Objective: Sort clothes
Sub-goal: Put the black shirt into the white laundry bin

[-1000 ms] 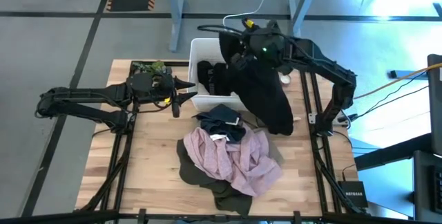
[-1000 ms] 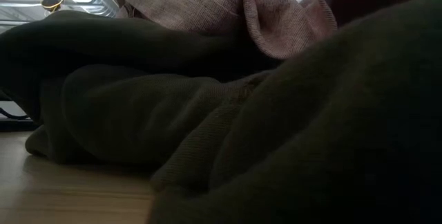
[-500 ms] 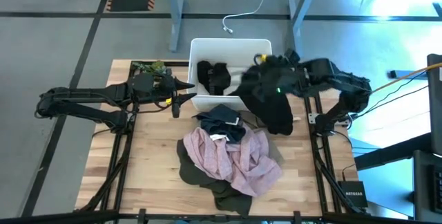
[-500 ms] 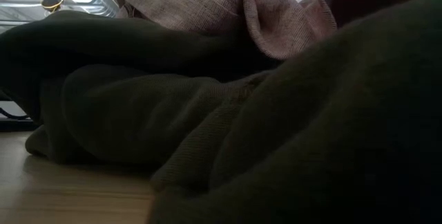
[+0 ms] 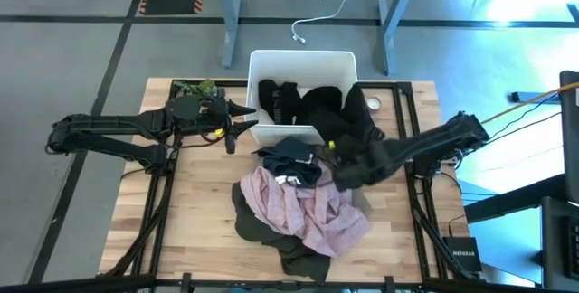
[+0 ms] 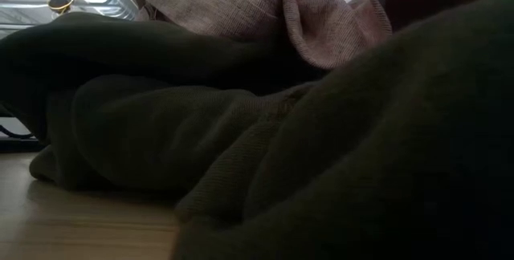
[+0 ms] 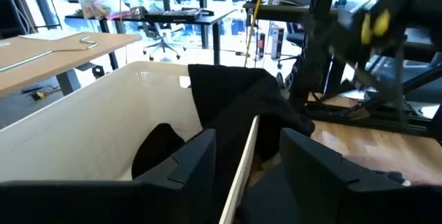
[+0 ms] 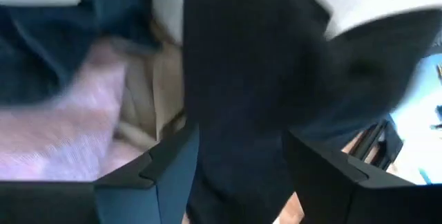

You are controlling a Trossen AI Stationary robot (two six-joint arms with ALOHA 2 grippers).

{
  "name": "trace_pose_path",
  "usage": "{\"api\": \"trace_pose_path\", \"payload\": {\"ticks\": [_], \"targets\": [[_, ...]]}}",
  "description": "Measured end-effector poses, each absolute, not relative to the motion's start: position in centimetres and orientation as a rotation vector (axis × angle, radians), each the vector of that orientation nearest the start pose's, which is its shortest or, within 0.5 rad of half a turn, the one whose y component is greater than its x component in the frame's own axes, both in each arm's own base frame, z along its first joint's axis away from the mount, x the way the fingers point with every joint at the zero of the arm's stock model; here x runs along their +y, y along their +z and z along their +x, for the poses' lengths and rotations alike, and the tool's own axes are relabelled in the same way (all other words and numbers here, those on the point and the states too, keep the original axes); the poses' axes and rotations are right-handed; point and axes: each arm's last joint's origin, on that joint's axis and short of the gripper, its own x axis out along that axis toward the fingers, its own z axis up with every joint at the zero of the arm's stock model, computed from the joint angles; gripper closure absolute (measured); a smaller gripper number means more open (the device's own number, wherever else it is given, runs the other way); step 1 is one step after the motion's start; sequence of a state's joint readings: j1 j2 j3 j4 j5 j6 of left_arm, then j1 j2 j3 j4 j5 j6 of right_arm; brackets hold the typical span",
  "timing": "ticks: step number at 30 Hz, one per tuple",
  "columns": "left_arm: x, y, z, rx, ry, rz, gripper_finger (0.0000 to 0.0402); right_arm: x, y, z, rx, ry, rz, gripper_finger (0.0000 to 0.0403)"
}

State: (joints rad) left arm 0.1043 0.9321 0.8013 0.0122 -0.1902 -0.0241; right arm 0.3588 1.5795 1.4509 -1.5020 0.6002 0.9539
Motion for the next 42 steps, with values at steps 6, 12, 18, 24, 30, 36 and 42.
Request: {"api": "trace_pose_path", "payload": {"ticks": [6,12,18,24,30,36,42], "targets": [[2.7,33.2,20.7,0.113,0.296,-0.021,0.0245,8.9,25.5,24.2,1.188,-0.895,0.086,0.0174],[2.7,33.3,20.7,0.099,0.296,-0.021,0.0245,9.1,21.2,24.0,1.166,-0.86,0.143,0.0175],[2.7,33.4,20.7,0.088,0.295,-0.022,0.0245,6.7,18.3,23.2,1.136,-0.98,0.066,0.0191],[2.7,33.4,20.7,0.086,0.295,-0.022,0.0245,5.6,17.5,22.8,1.159,-1.007,-0.012,0.0263],[2.7,33.4,20.7,0.093,0.296,-0.022,0.0245,6.8,20.4,23.5,1.132,-0.968,-0.107,0.0388],[2.7,33.3,20.7,0.098,0.296,-0.04,0.0245,8.4,27.9,24.2,1.002,-0.982,-0.179,0.0378],[2.7,33.2,20.7,0.105,0.296,-0.04,0.0245,8.9,36.5,25.3,0.709,-0.908,-0.195,0.0391]]}}
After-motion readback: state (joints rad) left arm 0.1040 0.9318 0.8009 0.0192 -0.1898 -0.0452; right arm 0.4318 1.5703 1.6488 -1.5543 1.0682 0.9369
